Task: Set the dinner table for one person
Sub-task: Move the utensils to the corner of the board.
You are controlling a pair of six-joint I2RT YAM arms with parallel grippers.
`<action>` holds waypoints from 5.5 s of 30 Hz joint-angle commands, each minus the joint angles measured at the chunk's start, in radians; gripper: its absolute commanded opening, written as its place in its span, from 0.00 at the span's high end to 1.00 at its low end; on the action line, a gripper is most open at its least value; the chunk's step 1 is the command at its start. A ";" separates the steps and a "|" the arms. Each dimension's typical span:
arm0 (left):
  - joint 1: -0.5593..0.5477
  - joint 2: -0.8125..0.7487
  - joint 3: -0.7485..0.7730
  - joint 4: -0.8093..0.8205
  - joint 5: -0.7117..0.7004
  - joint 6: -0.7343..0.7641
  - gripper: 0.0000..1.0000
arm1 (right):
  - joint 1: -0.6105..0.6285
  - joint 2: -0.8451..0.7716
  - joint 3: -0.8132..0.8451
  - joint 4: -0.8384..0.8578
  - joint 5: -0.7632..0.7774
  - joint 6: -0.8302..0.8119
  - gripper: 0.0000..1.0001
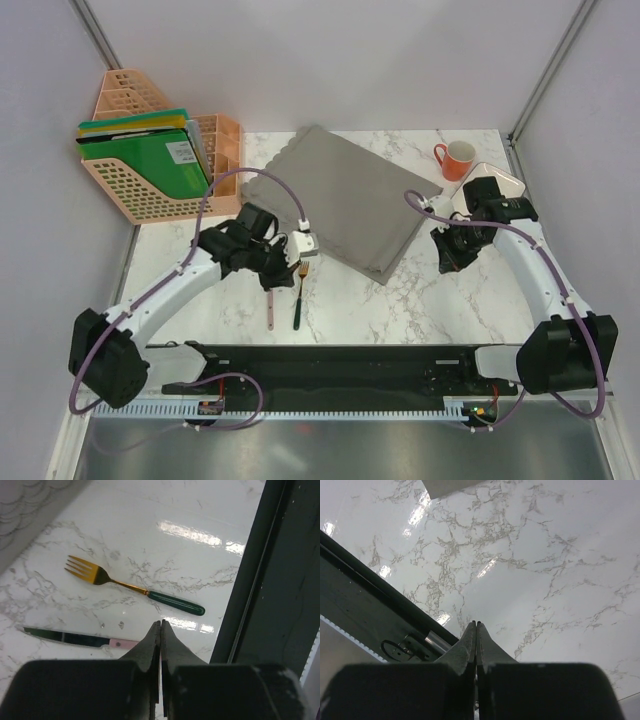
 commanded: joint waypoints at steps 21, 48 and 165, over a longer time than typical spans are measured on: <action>-0.257 0.298 -0.089 0.351 -0.203 -0.070 0.39 | -0.001 0.004 -0.070 0.165 -0.034 0.129 1.00; -0.243 0.403 -0.161 0.387 -0.242 0.011 0.00 | -0.002 0.022 -0.072 0.177 -0.007 0.125 0.98; 0.691 0.257 -0.283 0.103 -0.155 0.462 0.98 | -0.001 0.054 -0.087 0.214 -0.044 0.119 1.00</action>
